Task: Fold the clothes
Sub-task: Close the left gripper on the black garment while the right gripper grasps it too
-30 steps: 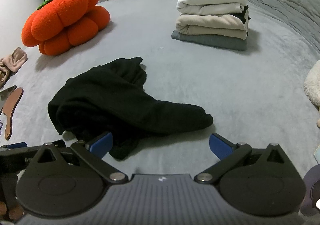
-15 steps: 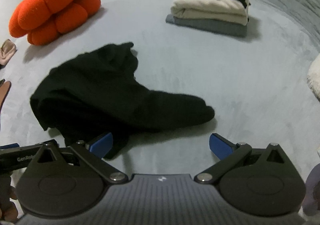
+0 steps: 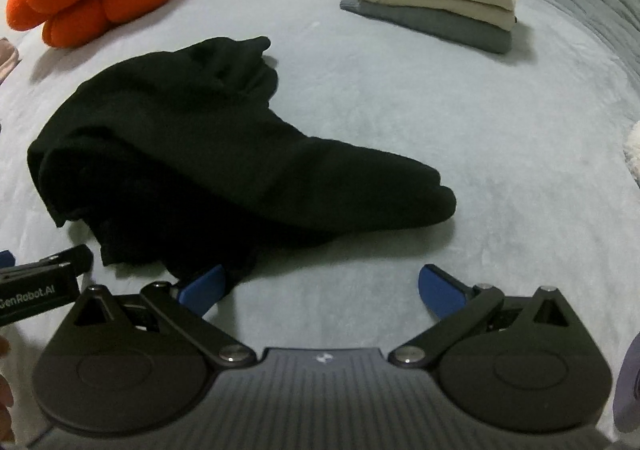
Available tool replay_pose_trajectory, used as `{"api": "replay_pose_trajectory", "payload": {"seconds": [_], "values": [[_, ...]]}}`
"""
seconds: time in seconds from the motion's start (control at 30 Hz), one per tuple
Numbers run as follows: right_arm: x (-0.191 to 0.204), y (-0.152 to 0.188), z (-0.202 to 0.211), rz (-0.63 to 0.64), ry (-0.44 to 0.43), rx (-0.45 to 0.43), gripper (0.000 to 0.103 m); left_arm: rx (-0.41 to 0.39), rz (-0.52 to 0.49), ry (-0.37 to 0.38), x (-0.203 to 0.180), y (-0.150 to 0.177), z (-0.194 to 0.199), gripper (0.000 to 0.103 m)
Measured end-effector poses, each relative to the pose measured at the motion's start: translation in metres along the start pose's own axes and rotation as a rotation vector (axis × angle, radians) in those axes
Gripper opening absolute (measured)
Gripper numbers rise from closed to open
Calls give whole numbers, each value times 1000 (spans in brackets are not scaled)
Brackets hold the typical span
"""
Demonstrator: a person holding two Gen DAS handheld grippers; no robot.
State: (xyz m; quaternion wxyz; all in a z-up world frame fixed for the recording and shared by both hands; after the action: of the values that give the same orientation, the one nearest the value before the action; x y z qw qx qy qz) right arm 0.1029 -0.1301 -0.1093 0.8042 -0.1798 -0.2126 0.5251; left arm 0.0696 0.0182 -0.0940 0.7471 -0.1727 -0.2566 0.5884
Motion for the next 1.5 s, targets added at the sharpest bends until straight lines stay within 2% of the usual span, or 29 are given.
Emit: {"api": "replay_pose_trajectory", "payload": {"seconds": [0.13, 0.3, 0.43, 0.53, 0.6, 0.63, 0.73, 0.8, 0.87, 1.07, 1.27, 1.43, 1.5], "values": [[-1, -8, 12, 11, -41, 22, 103, -13, -6, 31, 2, -14, 11, 101], [8, -39, 49, -63, -176, -33, 100, -97, 17, 66, 8, -38, 32, 98], [20, -61, 59, -87, -245, -68, 92, -197, 97, 143, 15, -49, 40, 85], [20, -69, 55, -132, -305, -95, 84, -292, 126, 190, 19, -52, 38, 74], [17, -68, 44, -177, -327, -86, 76, -286, 119, 226, 13, -55, 31, 62], [14, -68, 37, -207, -326, -64, 74, -274, 118, 257, 10, -57, 27, 61], [9, -74, 25, -285, -348, -9, 73, -255, 118, 337, -3, -61, 19, 45], [5, -74, 29, -319, -370, -2, 73, -256, 115, 385, -13, -63, 16, 15], [1, -74, 32, -345, -388, 6, 73, -278, 97, 429, -24, -64, 18, 7], [-5, -71, 48, -358, -438, -2, 73, -367, -7, 570, -55, -62, 44, 5], [1, -68, 56, -349, -518, -6, 73, -361, -69, 629, -76, -54, 51, 5], [14, -66, 52, -345, -581, 19, 58, -351, -108, 660, -81, -49, 55, 5], [18, -66, 48, -339, -580, 11, 39, -349, -118, 657, -80, -49, 55, 6]]}}
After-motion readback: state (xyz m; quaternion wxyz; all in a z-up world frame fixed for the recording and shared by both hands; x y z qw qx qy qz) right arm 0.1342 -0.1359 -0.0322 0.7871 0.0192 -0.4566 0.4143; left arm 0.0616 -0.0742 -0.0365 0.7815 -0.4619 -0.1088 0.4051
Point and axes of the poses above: each gripper's, at about its wrist camera, not at the fingertips, and z roughly against the way its jaws point, x to its left, y to its underside, the point moved 8 cm from there along -z, roughly the way its jaws point, and after that the axes turned 13 degrees about -z, right-handed, at the moved point
